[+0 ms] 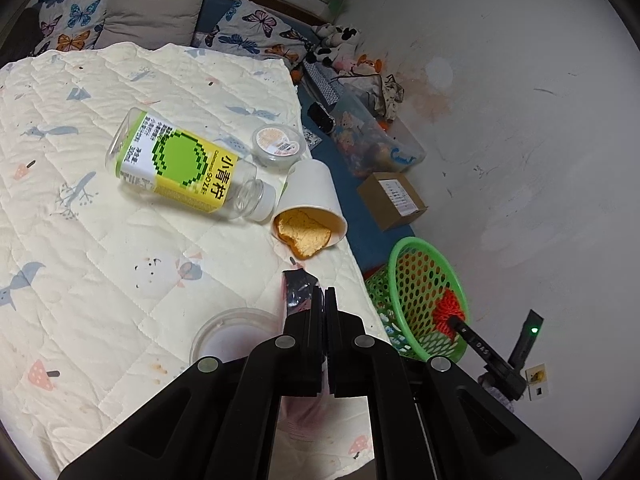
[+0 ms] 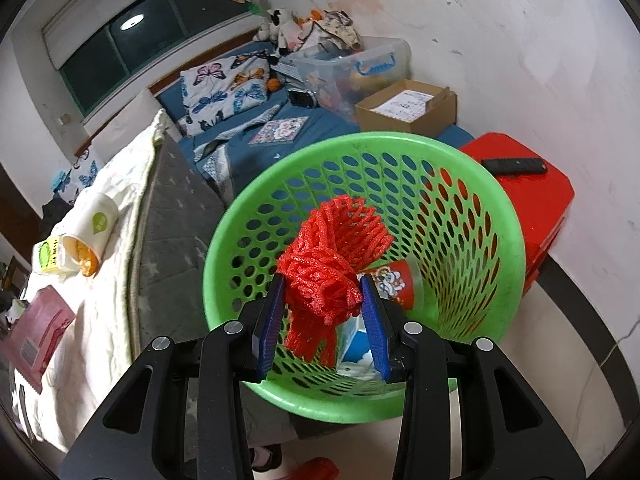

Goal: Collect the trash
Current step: 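Lower the red net into the green basket and open the right tool while the left tool holds the wrapper, then carry the pink wrapper to the green basket and open the left tool, then move both tools back over the mattress toward the clear lid and paper cup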

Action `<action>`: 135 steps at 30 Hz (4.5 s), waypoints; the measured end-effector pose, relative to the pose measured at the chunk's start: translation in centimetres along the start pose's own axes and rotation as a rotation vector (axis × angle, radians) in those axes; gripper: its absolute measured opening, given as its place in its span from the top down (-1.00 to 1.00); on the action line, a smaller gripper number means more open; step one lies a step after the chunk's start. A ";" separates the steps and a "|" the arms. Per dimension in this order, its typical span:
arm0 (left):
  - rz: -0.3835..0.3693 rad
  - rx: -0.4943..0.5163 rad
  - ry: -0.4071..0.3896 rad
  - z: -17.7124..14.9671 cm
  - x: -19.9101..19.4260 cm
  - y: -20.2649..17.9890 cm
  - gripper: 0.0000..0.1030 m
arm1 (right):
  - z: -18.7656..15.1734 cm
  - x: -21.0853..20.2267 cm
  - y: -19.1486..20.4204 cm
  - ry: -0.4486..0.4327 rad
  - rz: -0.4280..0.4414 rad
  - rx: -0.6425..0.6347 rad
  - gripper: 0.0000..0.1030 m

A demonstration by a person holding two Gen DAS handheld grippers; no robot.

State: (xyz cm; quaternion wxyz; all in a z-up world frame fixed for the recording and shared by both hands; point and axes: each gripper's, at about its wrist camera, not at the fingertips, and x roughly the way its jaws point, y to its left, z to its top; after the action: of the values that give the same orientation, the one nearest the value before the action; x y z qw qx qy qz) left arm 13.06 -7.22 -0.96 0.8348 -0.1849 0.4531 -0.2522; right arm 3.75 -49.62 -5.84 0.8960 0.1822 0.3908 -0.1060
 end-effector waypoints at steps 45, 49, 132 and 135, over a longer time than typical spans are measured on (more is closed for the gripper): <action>-0.058 0.089 -0.009 3.1 0.8 -4.5 0.96 | 0.3 0.7 -2.1 0.013 -0.108 0.021 -0.23; -0.061 0.096 -0.001 3.4 1.4 -5.0 0.96 | 0.4 0.3 -2.1 0.004 -0.116 0.010 -0.30; 0.130 0.306 0.079 -1.6 2.8 -1.1 -0.36 | -0.9 -4.6 8.5 -0.043 0.110 -0.184 -0.47; 0.150 0.323 0.088 -2.5 2.9 -0.6 -0.47 | -1.0 -4.4 9.6 -0.040 0.123 -0.208 -0.47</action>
State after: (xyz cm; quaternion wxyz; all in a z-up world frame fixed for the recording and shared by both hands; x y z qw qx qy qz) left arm 12.17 -9.60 -3.89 0.8494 -0.0030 0.4553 -0.2667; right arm 3.33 -40.23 -0.86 0.9225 0.1096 0.3700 -0.0134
